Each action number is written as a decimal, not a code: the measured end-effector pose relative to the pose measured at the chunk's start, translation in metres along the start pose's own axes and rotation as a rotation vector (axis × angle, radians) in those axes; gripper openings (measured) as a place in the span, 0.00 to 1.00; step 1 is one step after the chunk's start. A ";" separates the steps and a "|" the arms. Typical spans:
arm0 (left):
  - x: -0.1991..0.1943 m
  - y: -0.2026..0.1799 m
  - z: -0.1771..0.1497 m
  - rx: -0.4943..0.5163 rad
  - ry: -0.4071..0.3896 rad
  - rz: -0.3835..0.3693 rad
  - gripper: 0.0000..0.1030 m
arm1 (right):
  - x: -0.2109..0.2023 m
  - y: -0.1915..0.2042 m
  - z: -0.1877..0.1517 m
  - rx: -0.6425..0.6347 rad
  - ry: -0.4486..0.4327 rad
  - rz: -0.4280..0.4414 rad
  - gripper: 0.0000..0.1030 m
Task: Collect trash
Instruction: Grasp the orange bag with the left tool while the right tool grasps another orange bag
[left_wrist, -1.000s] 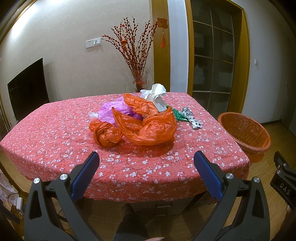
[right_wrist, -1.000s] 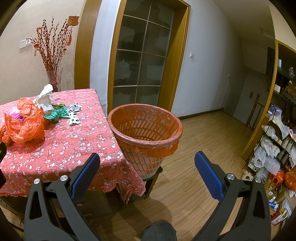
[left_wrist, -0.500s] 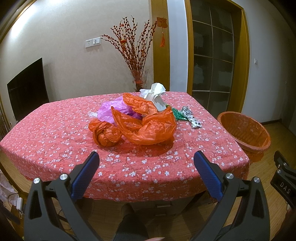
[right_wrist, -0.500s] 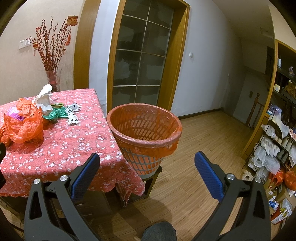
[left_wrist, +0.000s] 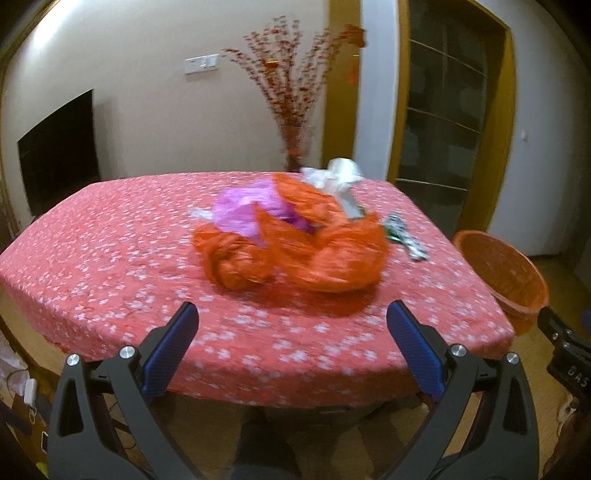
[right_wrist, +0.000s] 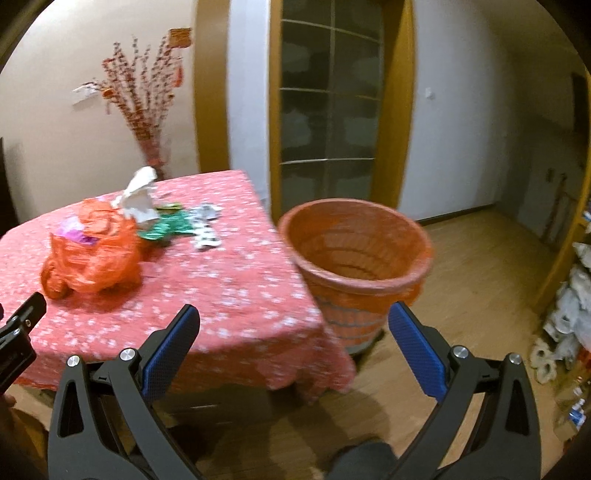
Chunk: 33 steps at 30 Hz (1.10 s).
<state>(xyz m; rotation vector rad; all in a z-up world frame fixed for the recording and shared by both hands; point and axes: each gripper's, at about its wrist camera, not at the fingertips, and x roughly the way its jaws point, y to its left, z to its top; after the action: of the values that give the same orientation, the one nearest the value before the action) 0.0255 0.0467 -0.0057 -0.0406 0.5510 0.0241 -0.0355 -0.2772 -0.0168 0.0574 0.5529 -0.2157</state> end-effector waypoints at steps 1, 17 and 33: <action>0.005 0.010 0.002 -0.012 0.002 0.023 0.96 | 0.004 0.006 0.002 -0.001 0.005 0.013 0.98; 0.066 0.092 0.016 -0.109 0.096 0.121 0.96 | 0.092 0.127 0.043 -0.045 0.164 0.406 0.72; 0.104 0.108 0.036 -0.175 0.112 0.067 0.96 | 0.103 0.146 0.045 -0.158 0.195 0.481 0.04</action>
<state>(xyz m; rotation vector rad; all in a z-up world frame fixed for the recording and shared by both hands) 0.1295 0.1574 -0.0332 -0.1947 0.6606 0.1362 0.1053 -0.1595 -0.0335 0.0563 0.7307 0.3059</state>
